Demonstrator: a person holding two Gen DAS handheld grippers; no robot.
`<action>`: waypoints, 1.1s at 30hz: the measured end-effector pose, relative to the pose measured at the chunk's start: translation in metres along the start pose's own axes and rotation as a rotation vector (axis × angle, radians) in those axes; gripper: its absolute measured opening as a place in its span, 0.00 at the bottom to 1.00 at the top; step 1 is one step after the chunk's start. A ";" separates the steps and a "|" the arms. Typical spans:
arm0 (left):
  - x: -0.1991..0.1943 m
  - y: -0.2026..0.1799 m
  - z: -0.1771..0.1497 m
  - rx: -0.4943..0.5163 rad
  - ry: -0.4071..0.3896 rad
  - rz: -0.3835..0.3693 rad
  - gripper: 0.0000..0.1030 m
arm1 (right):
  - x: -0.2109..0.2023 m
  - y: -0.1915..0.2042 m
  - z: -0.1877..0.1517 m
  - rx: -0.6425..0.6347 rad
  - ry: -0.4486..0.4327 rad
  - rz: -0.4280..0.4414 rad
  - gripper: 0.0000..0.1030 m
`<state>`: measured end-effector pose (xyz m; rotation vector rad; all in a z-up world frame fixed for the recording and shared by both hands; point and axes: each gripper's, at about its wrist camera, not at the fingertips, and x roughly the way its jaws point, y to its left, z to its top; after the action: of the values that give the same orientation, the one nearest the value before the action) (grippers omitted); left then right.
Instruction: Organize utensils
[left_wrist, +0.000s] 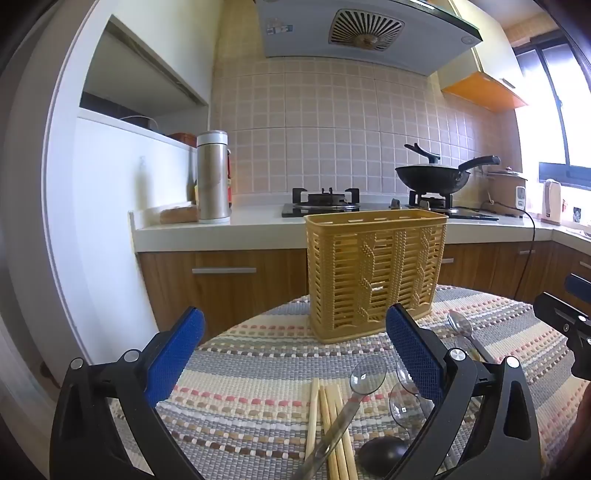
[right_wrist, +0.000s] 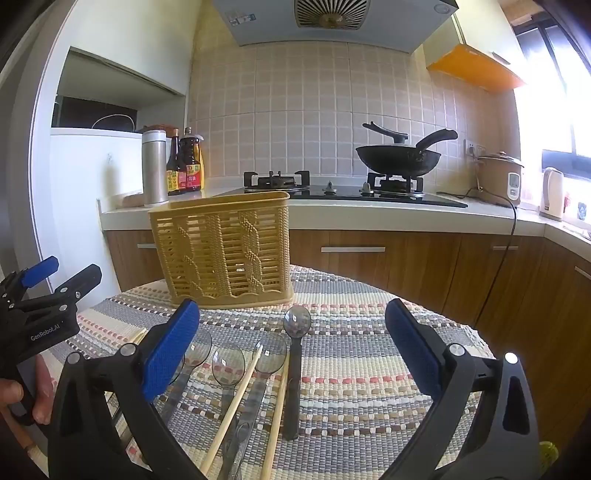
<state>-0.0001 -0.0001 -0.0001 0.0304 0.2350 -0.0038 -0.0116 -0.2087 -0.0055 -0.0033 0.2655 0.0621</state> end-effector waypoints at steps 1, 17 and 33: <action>0.000 0.000 0.000 -0.001 0.000 0.000 0.93 | 0.000 0.000 0.000 0.000 0.000 0.000 0.93; -0.001 0.000 0.002 0.001 0.000 -0.005 0.93 | 0.000 0.004 -0.003 -0.017 -0.003 -0.002 0.93; -0.002 -0.002 0.002 0.005 0.001 -0.008 0.93 | 0.000 0.002 -0.003 -0.011 0.005 -0.008 0.93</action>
<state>-0.0012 -0.0020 0.0025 0.0347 0.2365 -0.0121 -0.0120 -0.2071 -0.0086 -0.0156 0.2698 0.0552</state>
